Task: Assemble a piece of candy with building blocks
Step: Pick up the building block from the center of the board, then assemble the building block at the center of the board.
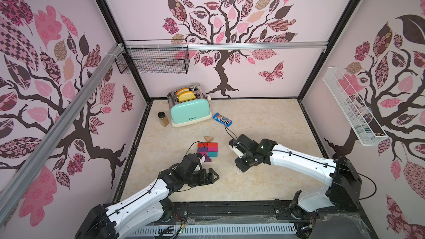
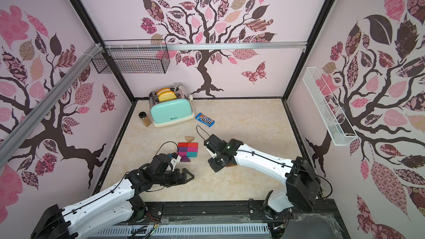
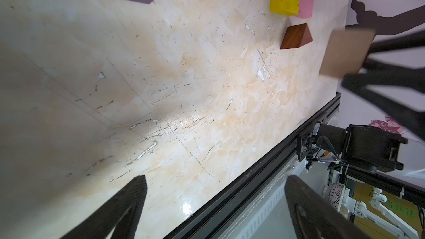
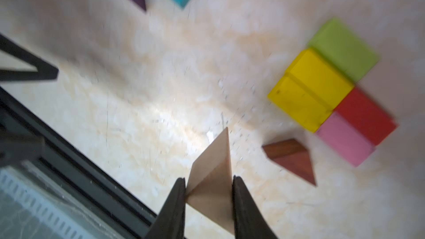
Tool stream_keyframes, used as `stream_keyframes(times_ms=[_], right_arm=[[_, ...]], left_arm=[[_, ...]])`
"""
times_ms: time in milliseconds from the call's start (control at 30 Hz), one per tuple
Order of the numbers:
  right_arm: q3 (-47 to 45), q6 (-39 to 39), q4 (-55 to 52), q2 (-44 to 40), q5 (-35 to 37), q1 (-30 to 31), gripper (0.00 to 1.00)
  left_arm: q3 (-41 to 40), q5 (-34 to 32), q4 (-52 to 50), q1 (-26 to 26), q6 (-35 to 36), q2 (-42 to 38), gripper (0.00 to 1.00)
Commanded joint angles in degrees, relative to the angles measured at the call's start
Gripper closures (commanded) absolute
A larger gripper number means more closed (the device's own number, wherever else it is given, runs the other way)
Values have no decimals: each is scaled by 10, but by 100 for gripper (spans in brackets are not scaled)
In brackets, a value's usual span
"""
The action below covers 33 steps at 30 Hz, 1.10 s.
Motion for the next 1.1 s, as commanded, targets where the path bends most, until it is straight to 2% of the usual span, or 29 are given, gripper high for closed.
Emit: stream_keyframes(times_ms=[0,167,267,533,767,1067], right_arm=[[74,-130,-32,29,7,-54,78],[179,-277,-71,112,-20,-135,77],[184,-399,-52,136,-4,-142,79],[217,-598,-54,200,-44,-197,87],[273,-680,-76,258,-71,-264,89],[311,-725,-88,313,-95,-283,89]], left_arm=[[33,-6,-32,4,25,-15,2],[42,-11,-65,8,31,-41,2],[42,-2,-67,12,29,-42,2],[56,25,-40,23,30,-4,2],[89,40,-26,37,56,43,2],[134,76,-7,53,87,109,2]])
